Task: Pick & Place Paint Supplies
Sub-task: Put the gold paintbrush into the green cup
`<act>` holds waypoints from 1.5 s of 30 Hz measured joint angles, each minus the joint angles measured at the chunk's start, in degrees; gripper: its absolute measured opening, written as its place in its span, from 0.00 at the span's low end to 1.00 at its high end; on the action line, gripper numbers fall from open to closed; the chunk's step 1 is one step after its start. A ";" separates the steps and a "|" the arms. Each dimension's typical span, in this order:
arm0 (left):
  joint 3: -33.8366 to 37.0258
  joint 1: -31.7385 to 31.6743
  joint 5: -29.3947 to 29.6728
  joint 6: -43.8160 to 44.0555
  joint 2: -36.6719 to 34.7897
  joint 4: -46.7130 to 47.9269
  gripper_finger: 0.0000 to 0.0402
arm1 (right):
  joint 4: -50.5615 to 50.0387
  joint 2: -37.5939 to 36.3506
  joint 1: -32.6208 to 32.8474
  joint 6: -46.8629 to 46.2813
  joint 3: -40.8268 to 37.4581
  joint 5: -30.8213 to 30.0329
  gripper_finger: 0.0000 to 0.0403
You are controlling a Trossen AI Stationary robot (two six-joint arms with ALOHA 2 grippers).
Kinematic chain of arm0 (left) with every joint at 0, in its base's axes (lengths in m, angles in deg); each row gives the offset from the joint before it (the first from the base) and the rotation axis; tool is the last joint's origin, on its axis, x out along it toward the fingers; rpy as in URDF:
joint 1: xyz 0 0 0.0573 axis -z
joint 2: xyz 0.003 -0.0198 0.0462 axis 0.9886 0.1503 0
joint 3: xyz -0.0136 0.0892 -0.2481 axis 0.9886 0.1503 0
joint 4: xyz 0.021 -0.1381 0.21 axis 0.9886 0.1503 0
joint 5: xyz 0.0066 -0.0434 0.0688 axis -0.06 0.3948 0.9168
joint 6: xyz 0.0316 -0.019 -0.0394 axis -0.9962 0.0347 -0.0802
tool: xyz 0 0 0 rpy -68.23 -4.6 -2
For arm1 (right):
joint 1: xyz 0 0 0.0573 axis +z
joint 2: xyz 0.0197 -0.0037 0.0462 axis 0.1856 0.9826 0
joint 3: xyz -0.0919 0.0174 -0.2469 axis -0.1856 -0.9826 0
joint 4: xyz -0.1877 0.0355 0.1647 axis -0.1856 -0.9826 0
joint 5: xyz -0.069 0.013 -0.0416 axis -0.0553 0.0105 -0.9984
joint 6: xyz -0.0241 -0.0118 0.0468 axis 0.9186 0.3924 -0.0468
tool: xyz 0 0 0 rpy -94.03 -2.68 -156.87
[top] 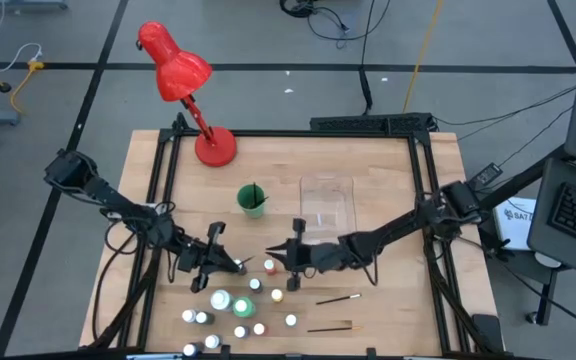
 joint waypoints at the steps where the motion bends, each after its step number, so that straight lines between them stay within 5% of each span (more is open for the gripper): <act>1: 0.00 0.52 1.75 -0.71 -0.06 -0.38 0.01 | -0.12 -0.31 0.90 1.30 0.00 -3.26 0.08; 4: 0.00 2.23 7.39 -2.92 -0.04 -0.38 0.00 | -2.06 -2.04 4.23 5.13 -0.04 -10.04 0.08; 9: 0.00 4.59 14.13 -6.63 -0.04 -0.45 0.00 | -9.78 -6.47 11.31 1.78 -1.33 -10.08 0.05; 12: 0.00 5.66 17.68 -8.19 -0.04 -1.86 0.00 | -12.10 -8.77 15.57 -0.89 -4.75 -15.64 0.03; 18: 0.00 4.96 33.43 -12.95 -0.04 -12.85 0.00 | -0.80 -10.58 20.96 1.19 -13.10 -19.93 0.03; 22: -0.10 0.27 37.59 -12.06 -0.62 -17.38 0.00 | 8.99 -10.52 20.97 7.91 -19.91 -19.13 0.03; 30: -8.59 -14.16 37.97 7.58 -0.79 6.09 0.00 | 33.83 -10.52 16.32 17.40 -32.58 -18.46 0.03; 37: -16.78 -22.25 36.74 24.51 -0.81 29.80 0.00 | 42.36 -10.52 15.49 23.16 -36.54 -18.66 0.03; 45: -15.26 -23.68 34.34 30.80 -0.37 34.30 0.01 | 46.84 -10.52 15.62 27.83 -36.54 -18.45 0.03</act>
